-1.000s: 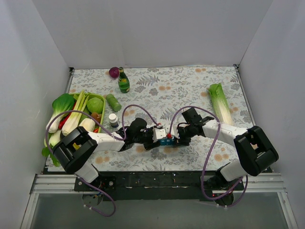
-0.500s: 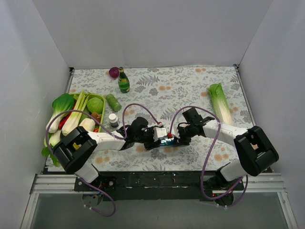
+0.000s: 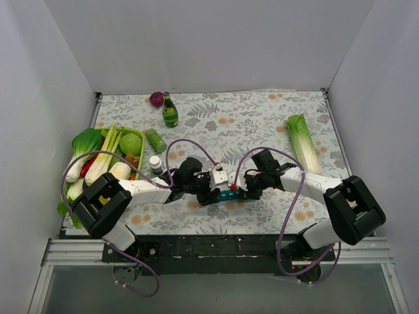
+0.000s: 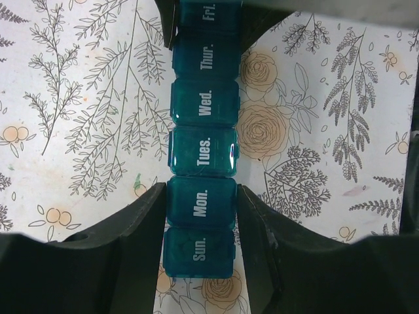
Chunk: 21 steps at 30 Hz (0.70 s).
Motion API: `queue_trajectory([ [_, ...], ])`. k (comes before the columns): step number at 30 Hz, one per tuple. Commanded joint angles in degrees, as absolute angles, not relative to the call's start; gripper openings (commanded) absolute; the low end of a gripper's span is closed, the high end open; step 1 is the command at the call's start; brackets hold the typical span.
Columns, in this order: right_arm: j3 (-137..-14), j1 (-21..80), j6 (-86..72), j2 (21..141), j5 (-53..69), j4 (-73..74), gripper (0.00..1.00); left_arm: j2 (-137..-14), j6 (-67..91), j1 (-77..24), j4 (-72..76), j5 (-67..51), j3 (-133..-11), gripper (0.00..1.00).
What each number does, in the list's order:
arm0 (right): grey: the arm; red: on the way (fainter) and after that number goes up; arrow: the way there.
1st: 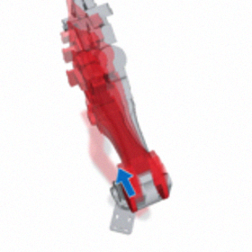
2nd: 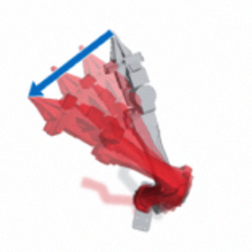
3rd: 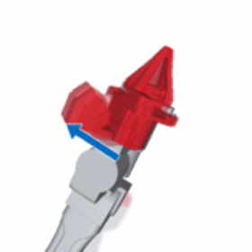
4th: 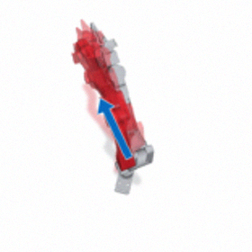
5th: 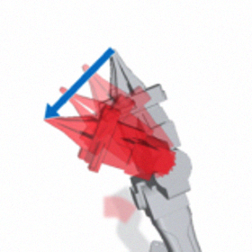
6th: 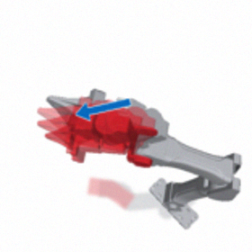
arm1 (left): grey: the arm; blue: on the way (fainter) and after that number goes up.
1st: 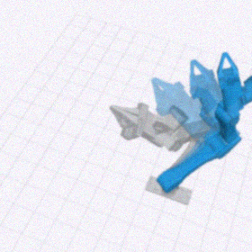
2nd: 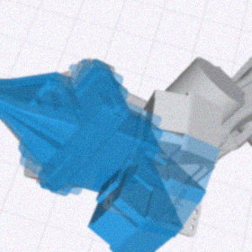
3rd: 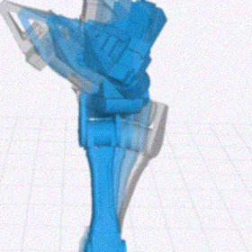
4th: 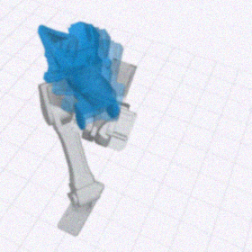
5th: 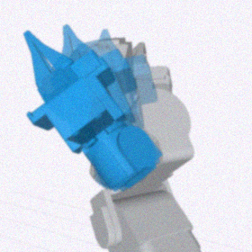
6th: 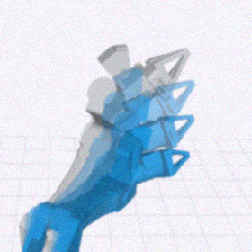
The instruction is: Sort the pills into containers
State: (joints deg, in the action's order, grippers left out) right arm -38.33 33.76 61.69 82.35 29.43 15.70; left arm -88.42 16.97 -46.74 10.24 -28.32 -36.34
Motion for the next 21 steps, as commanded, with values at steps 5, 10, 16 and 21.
queue_trajectory([
  [5, -35.9, 33.8, 62.5, 82.8, 26.9, 14.6, 0.47, -87.7, 25.7, -42.5, 9.1, -38.0, -40.0, 0.02],
  [10, -35.9, 33.8, 62.7, 82.8, 27.2, 14.8, 0.48, -88.6, 32.3, -37.8, 8.3, -40.7, -41.8, 0.07],
  [16, -36.2, 33.8, 62.8, 83.1, 27.4, 15.3, 0.48, -89.3, 35.6, -36.6, 7.4, -35.4, -42.7, 0.25],
  [21, -36.4, 33.8, 62.8, 83.4, 27.5, 15.5, 0.48, -90.6, 37.1, -36.3, 6.8, -30.6, -43.5, 0.34],
])
